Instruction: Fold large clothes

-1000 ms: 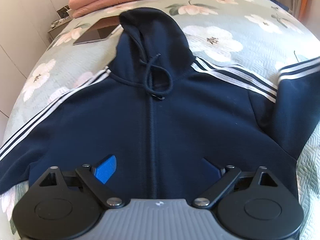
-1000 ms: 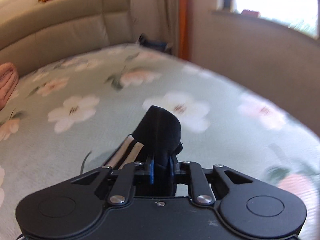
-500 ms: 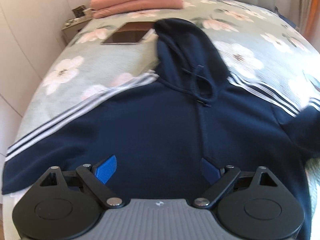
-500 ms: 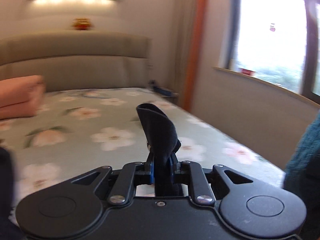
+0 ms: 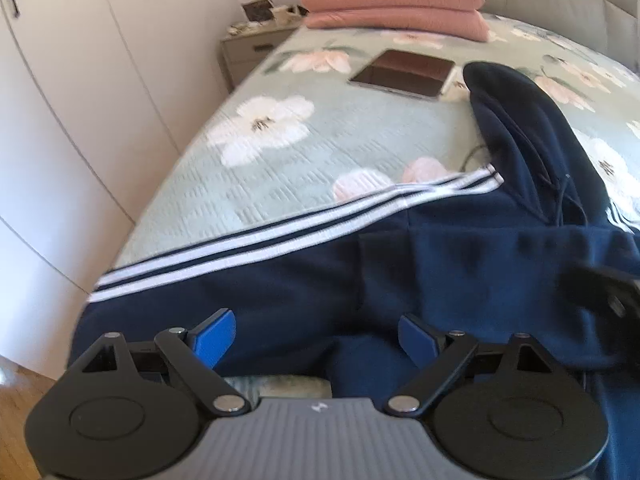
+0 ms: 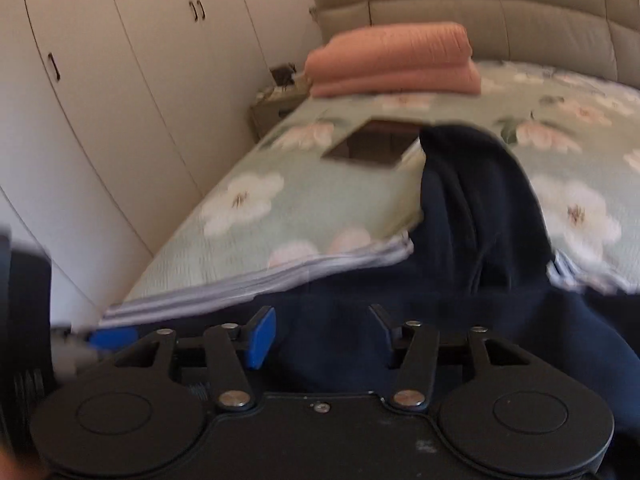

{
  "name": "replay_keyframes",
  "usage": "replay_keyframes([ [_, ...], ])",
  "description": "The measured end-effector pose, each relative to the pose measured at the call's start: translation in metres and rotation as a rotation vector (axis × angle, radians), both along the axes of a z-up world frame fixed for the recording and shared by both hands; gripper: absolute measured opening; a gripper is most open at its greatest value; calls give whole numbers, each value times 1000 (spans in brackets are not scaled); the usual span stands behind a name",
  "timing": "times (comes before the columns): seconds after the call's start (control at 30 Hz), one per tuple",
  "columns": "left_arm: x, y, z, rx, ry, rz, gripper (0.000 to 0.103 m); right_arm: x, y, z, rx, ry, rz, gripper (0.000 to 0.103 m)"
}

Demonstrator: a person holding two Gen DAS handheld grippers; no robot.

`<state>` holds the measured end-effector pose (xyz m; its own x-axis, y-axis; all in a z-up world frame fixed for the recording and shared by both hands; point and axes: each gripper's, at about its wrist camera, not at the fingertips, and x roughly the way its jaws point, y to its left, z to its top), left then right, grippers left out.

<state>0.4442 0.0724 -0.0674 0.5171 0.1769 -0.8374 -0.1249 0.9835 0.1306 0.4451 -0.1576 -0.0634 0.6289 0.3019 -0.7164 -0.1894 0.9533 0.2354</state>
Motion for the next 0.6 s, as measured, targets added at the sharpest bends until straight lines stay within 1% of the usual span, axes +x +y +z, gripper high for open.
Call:
replay_keyframes([
  [0.03,1,2,-3,-34,1,-17,90,-4,-7,-5,-48,18,-24,64],
  [0.1,0,8,-8,-136,2,-43,90,-9,-28,-18,-155,68,-87,65],
  [0.13,1,10,-12,-186,5,-46,90,-10,-41,-26,-193,101,-121,65],
  [0.2,7,14,-23,-271,9,-27,89,-15,-69,-39,-237,161,-201,65],
  [0.27,16,18,-31,-321,-4,-14,88,-18,-93,-48,-262,209,-283,65],
  [0.37,31,15,-43,-341,12,-15,87,-26,-109,-55,-255,235,-355,66],
  [0.4,39,15,-49,-356,26,-19,84,-26,-108,-56,-248,240,-364,66],
  [0.47,52,13,-61,-369,57,-9,63,-29,-101,-58,-227,240,-362,66],
  [0.5,60,12,-67,-356,74,-11,31,-29,-95,-58,-222,236,-351,65],
  [0.53,63,9,-67,-314,72,-16,12,-30,-90,-58,-222,227,-338,65],
  [0.57,65,8,-63,-295,58,-29,11,-30,-84,-57,-227,215,-323,65],
  [0.6,64,9,-53,-313,11,-38,9,-27,-87,-61,-242,200,-314,65],
])
